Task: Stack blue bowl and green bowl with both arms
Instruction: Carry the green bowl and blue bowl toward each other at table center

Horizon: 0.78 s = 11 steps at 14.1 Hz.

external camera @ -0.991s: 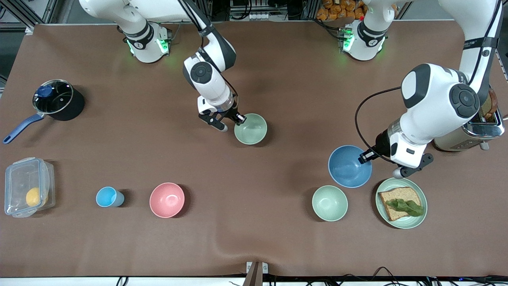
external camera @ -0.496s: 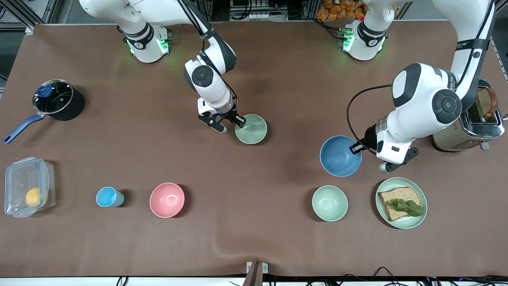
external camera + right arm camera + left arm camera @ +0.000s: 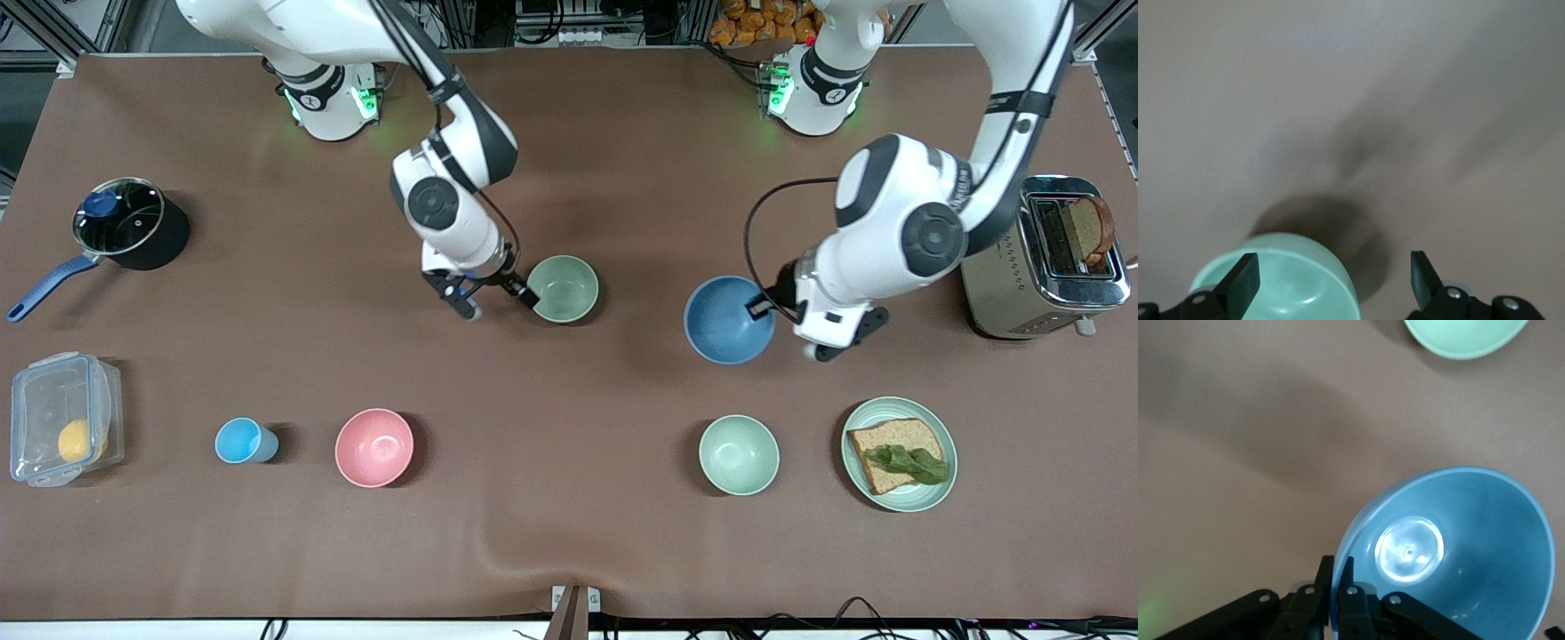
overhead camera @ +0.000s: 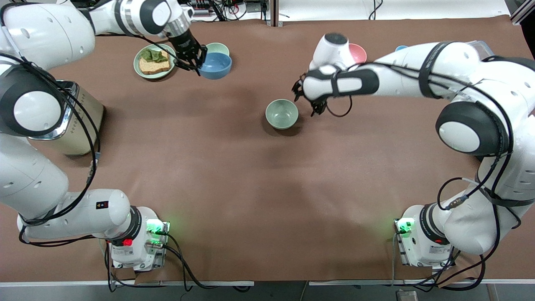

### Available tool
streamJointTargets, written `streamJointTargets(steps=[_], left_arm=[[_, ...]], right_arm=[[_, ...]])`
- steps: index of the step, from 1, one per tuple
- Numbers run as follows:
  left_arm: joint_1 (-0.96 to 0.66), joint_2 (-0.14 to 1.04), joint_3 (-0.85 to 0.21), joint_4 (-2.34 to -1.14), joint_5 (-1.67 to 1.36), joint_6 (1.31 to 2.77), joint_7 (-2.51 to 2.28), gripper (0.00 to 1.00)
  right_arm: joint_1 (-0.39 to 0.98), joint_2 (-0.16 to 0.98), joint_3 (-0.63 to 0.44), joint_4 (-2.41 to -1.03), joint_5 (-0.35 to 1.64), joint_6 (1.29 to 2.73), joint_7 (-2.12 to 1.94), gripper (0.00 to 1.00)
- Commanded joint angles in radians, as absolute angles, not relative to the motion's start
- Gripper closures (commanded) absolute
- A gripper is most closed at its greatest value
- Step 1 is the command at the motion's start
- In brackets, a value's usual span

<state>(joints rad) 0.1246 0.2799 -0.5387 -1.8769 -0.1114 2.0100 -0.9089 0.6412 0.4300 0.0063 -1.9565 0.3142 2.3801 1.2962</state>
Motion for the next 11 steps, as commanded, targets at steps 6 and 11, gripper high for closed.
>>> streamJointTargets(steps=[6,11], left_arm=[[0.055,0.305,-0.687,-2.013,-0.133,2.370,-1.136,1.00],[-0.029,0.365,-0.683,-2.019,-0.121,2.465,-1.206,1.00]], right_arm=[[0.546,0.543,0.020,-1.925,0.677,2.387,1.256,0.00],[0.571,0.581,0.023,-1.931,0.842,2.453,1.147,0.00]])
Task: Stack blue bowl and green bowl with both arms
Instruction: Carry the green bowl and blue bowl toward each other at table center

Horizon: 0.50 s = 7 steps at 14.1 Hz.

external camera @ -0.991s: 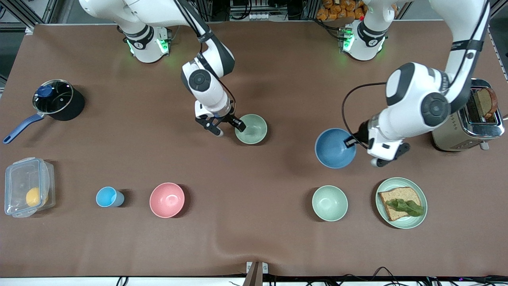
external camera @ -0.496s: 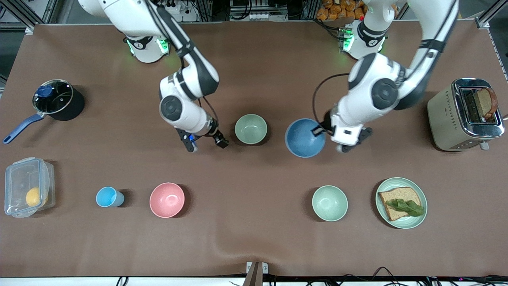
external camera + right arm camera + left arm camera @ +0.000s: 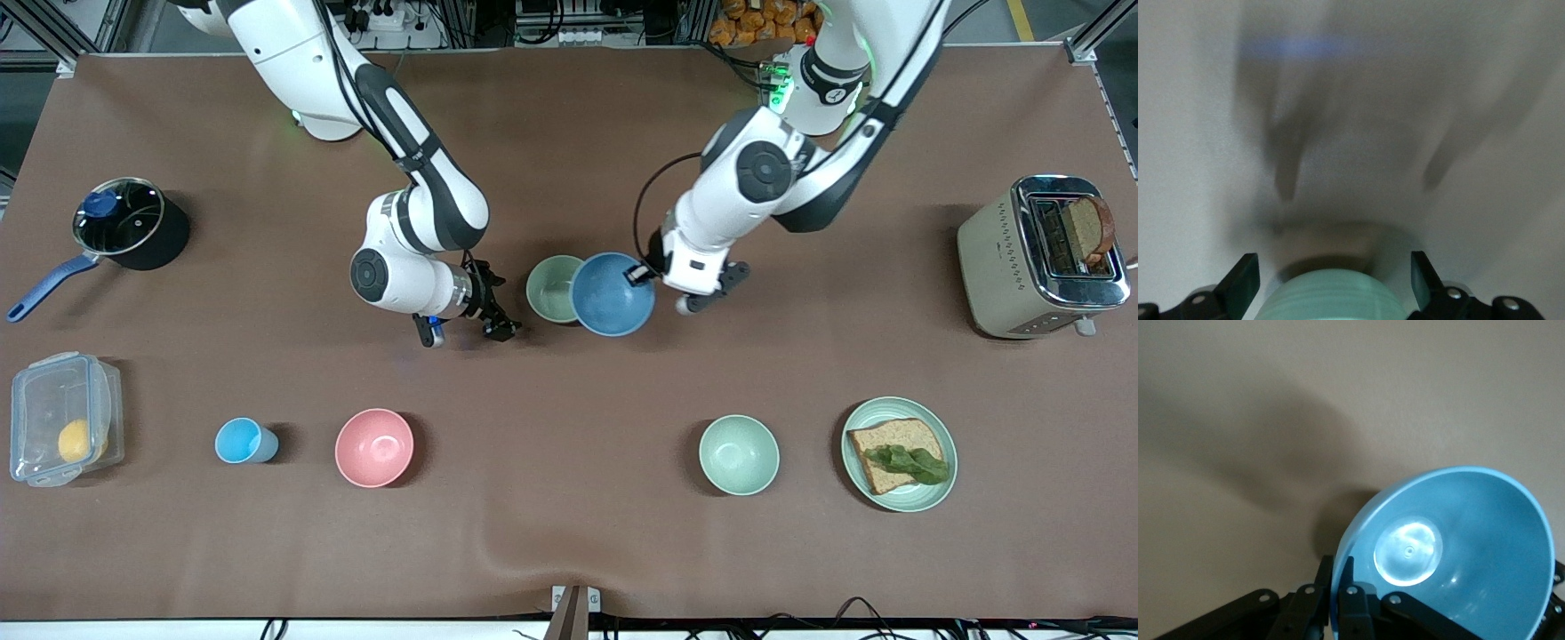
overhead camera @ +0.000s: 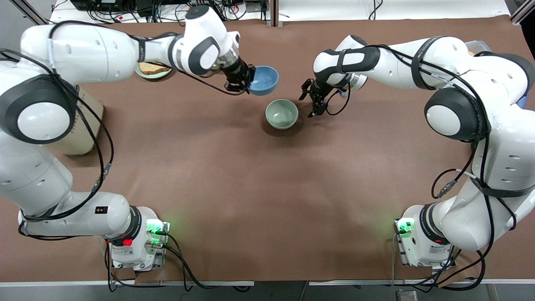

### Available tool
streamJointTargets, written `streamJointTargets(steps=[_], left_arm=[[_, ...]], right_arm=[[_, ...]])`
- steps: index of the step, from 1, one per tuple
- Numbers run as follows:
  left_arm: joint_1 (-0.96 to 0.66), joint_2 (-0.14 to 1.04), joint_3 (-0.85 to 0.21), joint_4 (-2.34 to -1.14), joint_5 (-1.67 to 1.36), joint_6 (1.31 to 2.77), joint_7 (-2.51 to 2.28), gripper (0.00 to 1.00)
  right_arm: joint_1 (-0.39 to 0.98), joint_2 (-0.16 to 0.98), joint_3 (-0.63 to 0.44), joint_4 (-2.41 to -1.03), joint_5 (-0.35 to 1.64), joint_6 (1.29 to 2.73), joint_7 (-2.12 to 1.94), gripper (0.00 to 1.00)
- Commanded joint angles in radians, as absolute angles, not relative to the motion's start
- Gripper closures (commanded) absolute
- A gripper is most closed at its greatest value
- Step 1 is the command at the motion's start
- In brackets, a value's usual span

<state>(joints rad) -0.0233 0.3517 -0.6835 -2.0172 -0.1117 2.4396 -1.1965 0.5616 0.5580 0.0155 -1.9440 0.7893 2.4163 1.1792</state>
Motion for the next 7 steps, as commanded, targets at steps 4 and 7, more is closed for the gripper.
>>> streamJointTargets(steps=[4,7], left_arm=[[-0.071,0.448,-0.680,-2.013,-0.014,2.522,-1.279,1.00],[-0.089,0.495,-0.681,-2.003,0.121,2.554,-1.402,1.00]], right_arm=[[0.592,0.584,0.023,-1.936,0.873,2.470,1.138,0.00],[0.611,0.595,0.023,-1.936,0.882,2.502,1.138,0.00]])
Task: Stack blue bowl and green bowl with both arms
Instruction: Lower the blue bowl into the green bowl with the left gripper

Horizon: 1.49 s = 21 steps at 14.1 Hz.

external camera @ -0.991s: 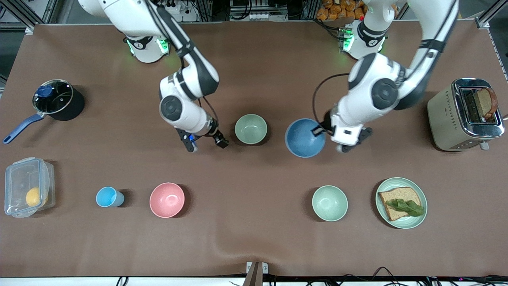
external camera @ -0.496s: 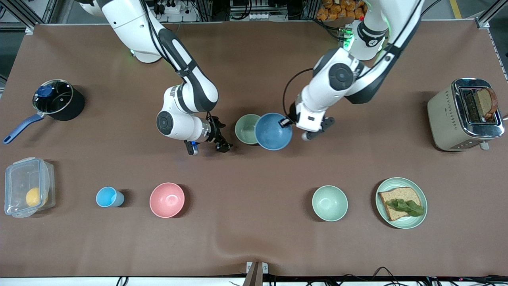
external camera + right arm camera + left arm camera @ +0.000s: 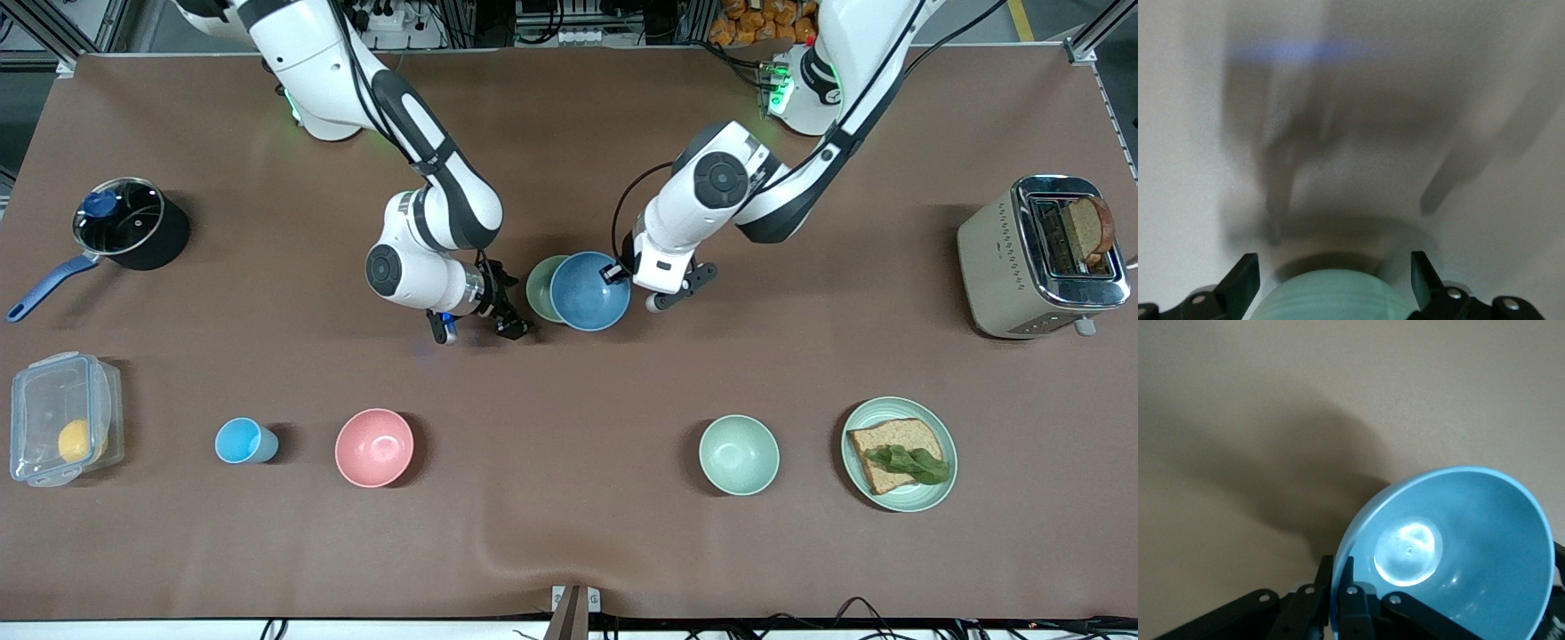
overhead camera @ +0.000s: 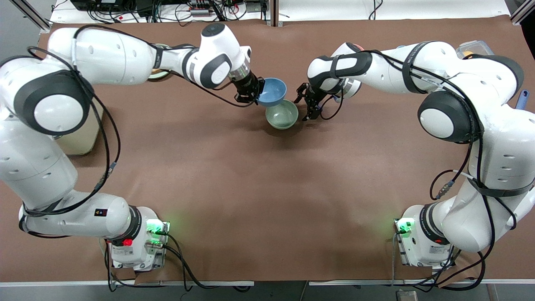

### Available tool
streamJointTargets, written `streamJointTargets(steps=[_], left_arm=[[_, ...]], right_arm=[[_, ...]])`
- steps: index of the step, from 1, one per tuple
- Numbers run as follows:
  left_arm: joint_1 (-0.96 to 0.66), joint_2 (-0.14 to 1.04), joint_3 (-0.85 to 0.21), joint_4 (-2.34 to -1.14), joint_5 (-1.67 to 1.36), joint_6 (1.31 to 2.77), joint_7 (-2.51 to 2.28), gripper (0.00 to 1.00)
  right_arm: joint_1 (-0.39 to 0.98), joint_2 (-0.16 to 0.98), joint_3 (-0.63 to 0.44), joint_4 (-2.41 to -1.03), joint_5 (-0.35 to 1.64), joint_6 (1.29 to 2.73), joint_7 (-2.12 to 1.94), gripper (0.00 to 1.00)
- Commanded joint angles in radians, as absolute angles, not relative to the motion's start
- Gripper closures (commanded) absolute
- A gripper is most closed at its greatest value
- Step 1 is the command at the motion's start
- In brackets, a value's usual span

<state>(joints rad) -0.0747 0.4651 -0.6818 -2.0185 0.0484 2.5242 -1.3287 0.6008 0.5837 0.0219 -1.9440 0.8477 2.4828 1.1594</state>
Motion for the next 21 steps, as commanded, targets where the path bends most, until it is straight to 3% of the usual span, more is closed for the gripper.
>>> streamJointTargets(steps=[1,9,15,19,20,21], left_arm=[[-0.101,0.506,-0.681,-2.002,0.142,2.560,-1.422,1.00],[-0.182,0.557,-0.670,-1.976,0.160,2.565,-1.466,1.00],[-0.294,0.578,-0.563,-1.953,0.160,2.568,-1.486,1.00],[-0.302,0.586,-0.554,-1.931,0.158,2.568,-1.506,1.00],[-0.292,0.584,-0.554,-1.928,0.160,2.566,-1.523,0.58],[-0.287,0.595,-0.554,-1.910,0.163,2.566,-1.513,0.01]], right_arm=[[0.611,0.595,0.023,-1.936,0.882,2.502,1.138,0.00],[0.618,0.598,0.021,-1.936,0.882,2.505,1.135,0.00],[0.632,0.604,0.021,-1.940,0.882,2.534,1.135,0.00],[0.630,0.606,0.021,-1.945,0.881,2.533,1.132,0.00],[0.630,0.606,0.021,-1.948,0.881,2.533,1.123,0.00],[0.621,0.603,0.021,-1.951,0.881,2.519,1.093,0.00]])
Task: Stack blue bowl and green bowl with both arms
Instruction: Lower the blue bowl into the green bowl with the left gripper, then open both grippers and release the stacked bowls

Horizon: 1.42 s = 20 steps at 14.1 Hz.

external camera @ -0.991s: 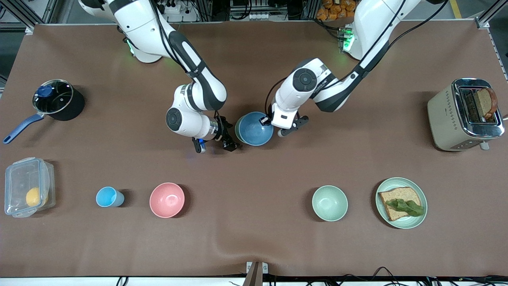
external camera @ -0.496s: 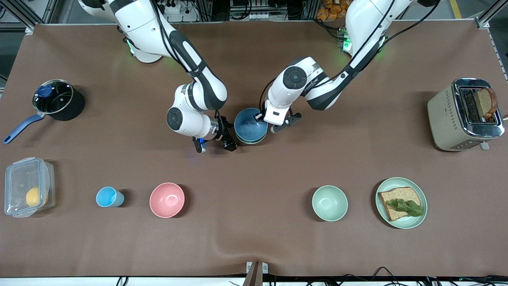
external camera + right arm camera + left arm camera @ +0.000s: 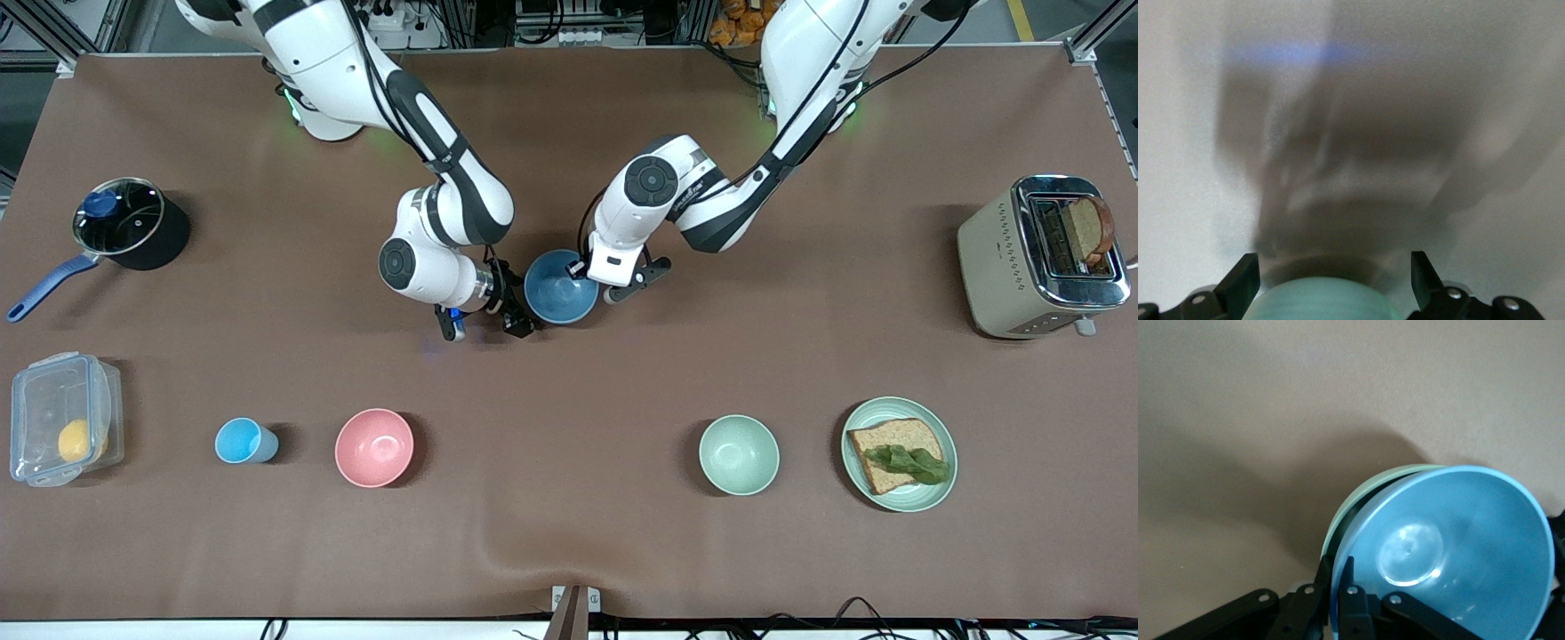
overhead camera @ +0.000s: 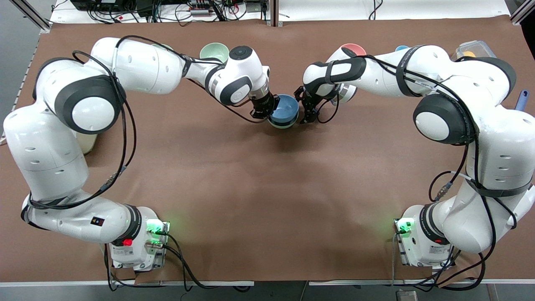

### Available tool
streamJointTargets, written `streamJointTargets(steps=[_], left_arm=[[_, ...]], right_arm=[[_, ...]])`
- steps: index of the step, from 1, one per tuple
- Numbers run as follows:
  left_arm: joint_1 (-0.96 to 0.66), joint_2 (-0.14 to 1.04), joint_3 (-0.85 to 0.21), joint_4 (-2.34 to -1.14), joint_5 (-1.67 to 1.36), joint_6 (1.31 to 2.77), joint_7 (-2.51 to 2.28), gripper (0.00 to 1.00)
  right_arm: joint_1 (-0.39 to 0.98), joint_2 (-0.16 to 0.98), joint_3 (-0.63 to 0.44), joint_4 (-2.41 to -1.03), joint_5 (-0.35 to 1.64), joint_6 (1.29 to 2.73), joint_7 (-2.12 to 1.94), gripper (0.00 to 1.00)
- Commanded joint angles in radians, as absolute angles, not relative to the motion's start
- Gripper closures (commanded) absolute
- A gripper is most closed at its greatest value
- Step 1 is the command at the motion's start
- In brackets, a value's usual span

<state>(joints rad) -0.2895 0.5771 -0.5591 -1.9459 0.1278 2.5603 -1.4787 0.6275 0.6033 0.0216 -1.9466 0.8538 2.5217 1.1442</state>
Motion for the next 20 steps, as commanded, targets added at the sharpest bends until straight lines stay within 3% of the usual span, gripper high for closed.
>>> streamJointTargets(steps=[1,7,11,15,20], left_arm=[[-0.297,0.595,-0.554,-1.895,0.160,2.559,-1.523,0.00],[-0.279,0.502,-0.560,-1.870,0.149,2.395,-1.523,0.00],[-0.238,0.440,-0.560,-1.829,0.149,2.271,-1.508,0.00],[-0.105,0.387,-0.563,-1.787,0.146,2.163,-1.338,0.00],[0.056,0.396,-0.563,-1.590,0.088,1.988,-0.937,0.00]], right_arm=[[0.615,0.595,0.021,-1.968,0.881,2.514,1.060,0.00],[0.589,0.548,0.014,-2.000,0.873,2.472,1.029,0.00],[0.473,0.468,-0.003,-2.005,0.821,2.237,0.942,0.00],[0.423,0.385,-0.104,-1.997,0.631,2.016,0.930,0.00],[0.321,0.339,-0.186,-1.932,0.485,1.812,0.764,0.00]])
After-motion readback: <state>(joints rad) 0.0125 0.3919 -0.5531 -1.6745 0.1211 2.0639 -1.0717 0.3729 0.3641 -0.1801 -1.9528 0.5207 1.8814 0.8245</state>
